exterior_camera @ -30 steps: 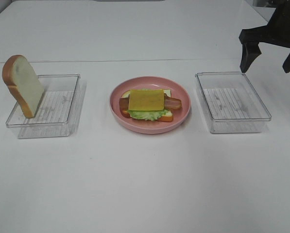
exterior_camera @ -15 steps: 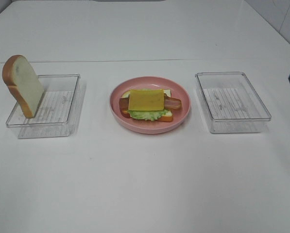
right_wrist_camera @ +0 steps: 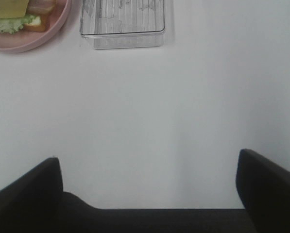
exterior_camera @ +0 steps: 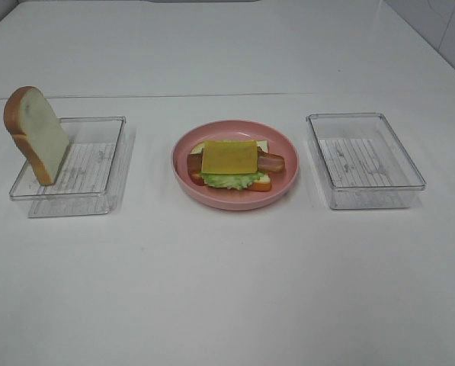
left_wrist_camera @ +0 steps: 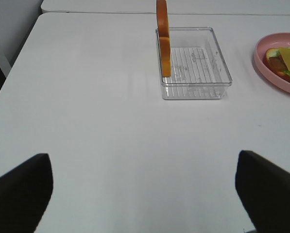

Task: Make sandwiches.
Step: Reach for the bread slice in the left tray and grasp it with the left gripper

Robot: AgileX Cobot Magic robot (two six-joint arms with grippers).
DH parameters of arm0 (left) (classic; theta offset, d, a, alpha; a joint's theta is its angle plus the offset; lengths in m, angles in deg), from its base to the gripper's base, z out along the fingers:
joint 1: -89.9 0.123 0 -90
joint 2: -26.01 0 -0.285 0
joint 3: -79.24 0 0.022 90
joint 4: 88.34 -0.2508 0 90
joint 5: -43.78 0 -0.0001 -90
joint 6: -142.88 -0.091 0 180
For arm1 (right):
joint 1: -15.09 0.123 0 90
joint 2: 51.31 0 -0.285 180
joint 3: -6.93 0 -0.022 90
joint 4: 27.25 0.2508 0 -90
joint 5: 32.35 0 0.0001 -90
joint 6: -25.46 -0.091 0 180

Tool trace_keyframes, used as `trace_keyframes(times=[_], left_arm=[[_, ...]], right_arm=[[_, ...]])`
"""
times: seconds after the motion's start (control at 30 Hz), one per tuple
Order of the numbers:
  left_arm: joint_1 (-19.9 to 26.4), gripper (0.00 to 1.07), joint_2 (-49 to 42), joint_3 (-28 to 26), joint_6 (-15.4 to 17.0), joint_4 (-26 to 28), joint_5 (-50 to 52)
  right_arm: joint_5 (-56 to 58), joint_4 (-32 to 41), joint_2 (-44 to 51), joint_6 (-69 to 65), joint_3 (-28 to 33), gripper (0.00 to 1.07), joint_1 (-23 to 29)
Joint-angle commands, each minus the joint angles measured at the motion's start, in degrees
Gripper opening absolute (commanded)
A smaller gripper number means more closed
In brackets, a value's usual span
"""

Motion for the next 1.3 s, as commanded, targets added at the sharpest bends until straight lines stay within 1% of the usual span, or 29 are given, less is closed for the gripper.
trace_keyframes(times=[0.03,0.1,0.13,0.2,0.27,0.3,0.37,0.47,0.53,0.57,0.6,0.7,1.3], left_arm=[[-0.17,0.93,-1.2,0.0,-0.17,0.52,0.57],[-0.17,0.93,-1.2,0.0,-0.17,0.52,0.57],[-0.17,0.93,-1.2,0.0,-0.17,0.52,0.57],[-0.17,0.93,-1.2,0.0,-0.17,0.52,0.57],[-0.17,0.93,-1.2,0.0,-0.17,0.52,0.57],[-0.17,0.93,-1.2,0.0,-0.17,0.52,0.57],[-0.17,0.93,-1.2,0.0,-0.17,0.52,0.57],[-0.17,0.93,-1.2,0.0,-0.17,0.52,0.57],[-0.17,0.93,-1.2,0.0,-0.17,0.52,0.57],[-0.17,0.93,-1.2,0.0,-0.17,0.52,0.57],[-0.17,0.93,-1.2,0.0,-0.17,0.52,0.57],[-0.17,0.93,-1.2,0.0,-0.17,0.69,0.57],[-0.17,0.93,-1.09,0.0,-0.17,0.69,0.57]], right_arm=[[2.52,0.0,8.59,-0.46,3.15,0.94,-0.06],[2.86,0.0,10.43,-0.23,3.84,0.94,-0.06],[3.21,0.0,14.04,-0.06,5.33,0.94,-0.06],[3.21,0.0,15.36,-0.06,6.02,0.94,-0.06],[3.15,0.0,21.77,-0.06,9.74,0.94,-0.06],[3.15,0.0,21.77,-0.06,9.74,0.94,-0.06],[3.21,0.0,26.64,-0.06,12.78,0.94,-0.06],[3.21,0.0,28.36,-0.06,13.46,0.94,-0.06],[2.69,0.0,33.4,-0.06,14.61,0.94,-0.06],[2.69,0.0,33.4,-0.06,14.61,0.94,-0.06],[1.72,0.57,36.67,-0.06,15.13,0.94,-0.06],[0.63,0.57,35.47,0.06,15.76,0.94,0.0],[0.63,1.09,35.41,1.03,15.76,0.94,-0.06]])
